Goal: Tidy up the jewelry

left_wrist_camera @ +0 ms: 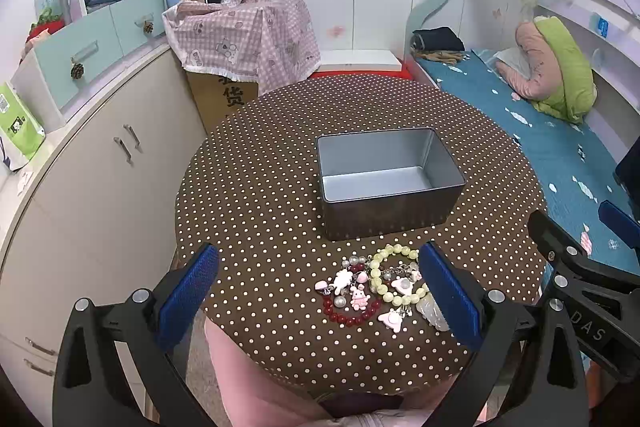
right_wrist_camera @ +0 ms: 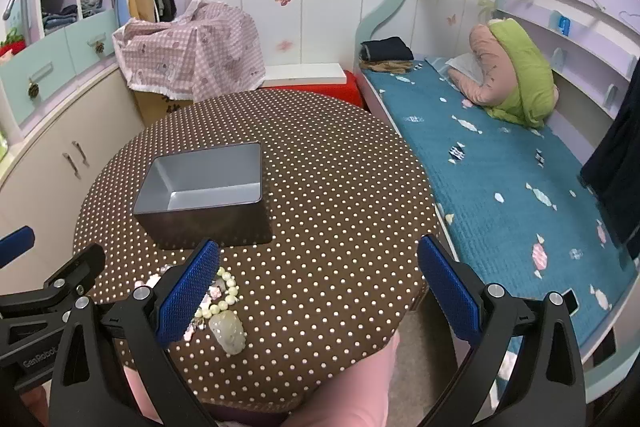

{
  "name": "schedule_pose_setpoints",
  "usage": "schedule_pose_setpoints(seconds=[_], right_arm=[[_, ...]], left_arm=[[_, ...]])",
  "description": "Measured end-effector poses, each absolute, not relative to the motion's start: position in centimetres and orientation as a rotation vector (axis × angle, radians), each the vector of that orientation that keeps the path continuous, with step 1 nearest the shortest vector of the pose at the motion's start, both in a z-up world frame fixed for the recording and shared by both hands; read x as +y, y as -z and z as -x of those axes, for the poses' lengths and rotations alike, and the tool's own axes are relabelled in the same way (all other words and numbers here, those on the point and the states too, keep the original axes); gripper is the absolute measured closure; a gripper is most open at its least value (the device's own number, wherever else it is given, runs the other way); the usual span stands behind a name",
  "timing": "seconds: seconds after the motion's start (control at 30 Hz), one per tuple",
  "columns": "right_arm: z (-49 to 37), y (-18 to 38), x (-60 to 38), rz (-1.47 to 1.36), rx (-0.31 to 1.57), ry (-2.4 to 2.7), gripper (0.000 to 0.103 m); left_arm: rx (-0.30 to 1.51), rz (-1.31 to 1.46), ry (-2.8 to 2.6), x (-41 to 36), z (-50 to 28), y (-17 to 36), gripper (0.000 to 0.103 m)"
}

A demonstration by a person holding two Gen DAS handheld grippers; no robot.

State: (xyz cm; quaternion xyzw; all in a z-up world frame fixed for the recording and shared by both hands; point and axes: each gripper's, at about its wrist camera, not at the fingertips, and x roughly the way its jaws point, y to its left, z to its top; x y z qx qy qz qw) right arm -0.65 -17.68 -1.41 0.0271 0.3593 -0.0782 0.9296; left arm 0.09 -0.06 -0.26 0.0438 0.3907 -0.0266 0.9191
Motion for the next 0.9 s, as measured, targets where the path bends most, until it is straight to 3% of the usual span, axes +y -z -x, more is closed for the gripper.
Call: schedule_pose_setpoints(seconds=[0.9], right_arm=[[-1.2,5.7,-15.8,-0.165,0.884,-0.062,0.007]], left_arm=[[1.011,-0.003,0.055,3.4,-2.1,5.0,0.007]])
